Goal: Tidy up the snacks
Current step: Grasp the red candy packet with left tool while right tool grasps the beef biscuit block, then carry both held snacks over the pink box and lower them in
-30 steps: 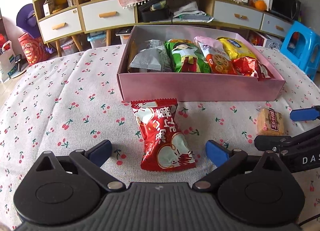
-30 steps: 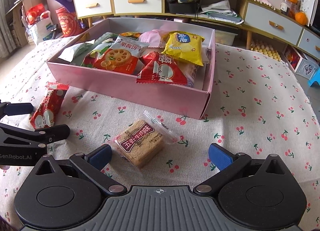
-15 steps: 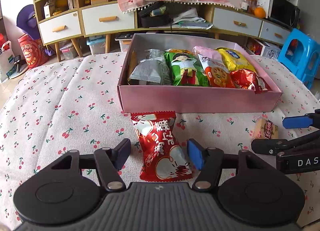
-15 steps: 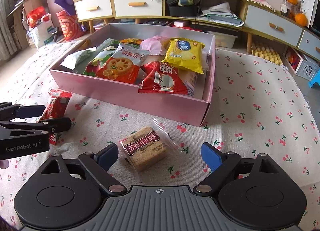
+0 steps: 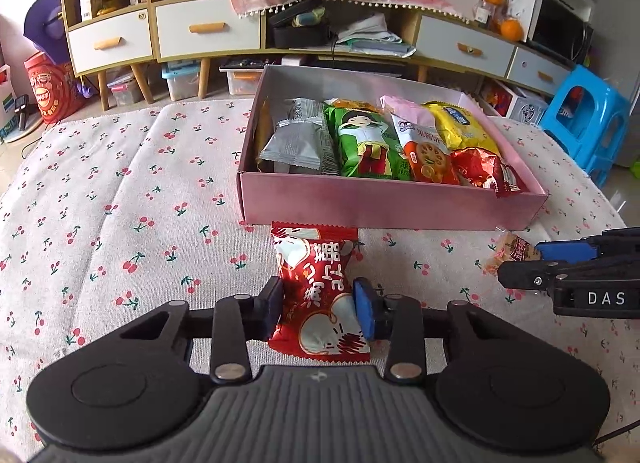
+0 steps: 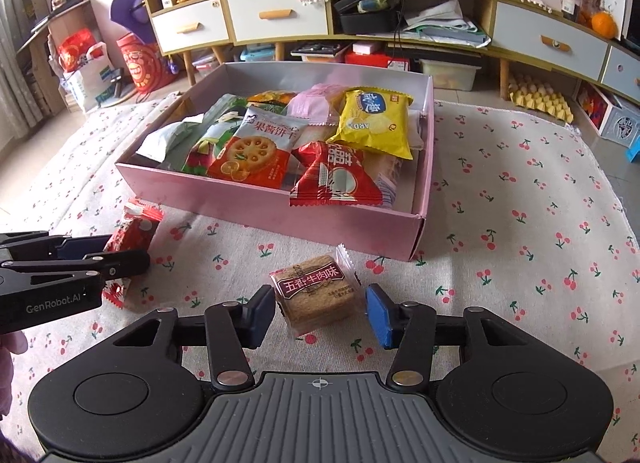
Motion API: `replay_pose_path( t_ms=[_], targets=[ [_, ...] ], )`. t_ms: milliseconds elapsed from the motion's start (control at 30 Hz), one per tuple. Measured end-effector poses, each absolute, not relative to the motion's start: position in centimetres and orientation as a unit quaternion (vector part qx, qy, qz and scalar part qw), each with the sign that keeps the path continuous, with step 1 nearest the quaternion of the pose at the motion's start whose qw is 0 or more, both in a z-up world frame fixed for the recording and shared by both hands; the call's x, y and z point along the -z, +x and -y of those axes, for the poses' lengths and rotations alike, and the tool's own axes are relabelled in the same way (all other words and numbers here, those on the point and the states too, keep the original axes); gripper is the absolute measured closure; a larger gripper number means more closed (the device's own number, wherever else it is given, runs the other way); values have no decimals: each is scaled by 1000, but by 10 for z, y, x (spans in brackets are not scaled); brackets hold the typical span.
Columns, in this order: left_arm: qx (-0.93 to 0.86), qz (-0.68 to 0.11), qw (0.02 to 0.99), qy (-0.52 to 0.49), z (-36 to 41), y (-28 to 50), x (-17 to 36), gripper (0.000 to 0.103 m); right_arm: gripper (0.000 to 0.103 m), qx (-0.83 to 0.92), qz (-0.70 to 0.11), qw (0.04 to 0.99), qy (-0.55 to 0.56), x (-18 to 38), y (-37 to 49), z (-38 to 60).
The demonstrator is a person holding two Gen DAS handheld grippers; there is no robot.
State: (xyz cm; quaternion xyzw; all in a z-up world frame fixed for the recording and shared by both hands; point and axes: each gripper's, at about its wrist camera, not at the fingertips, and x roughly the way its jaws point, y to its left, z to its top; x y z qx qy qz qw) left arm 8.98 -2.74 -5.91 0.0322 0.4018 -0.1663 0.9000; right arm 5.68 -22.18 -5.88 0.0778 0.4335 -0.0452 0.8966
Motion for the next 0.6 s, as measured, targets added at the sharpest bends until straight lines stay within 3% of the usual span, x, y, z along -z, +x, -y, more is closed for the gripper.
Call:
replay_pose_path(
  t_ms=[600],
  targets=[
    [206,-425,881,-10,19,84,37,69,55,85,-451,872,169,39,45,241]
  ],
)
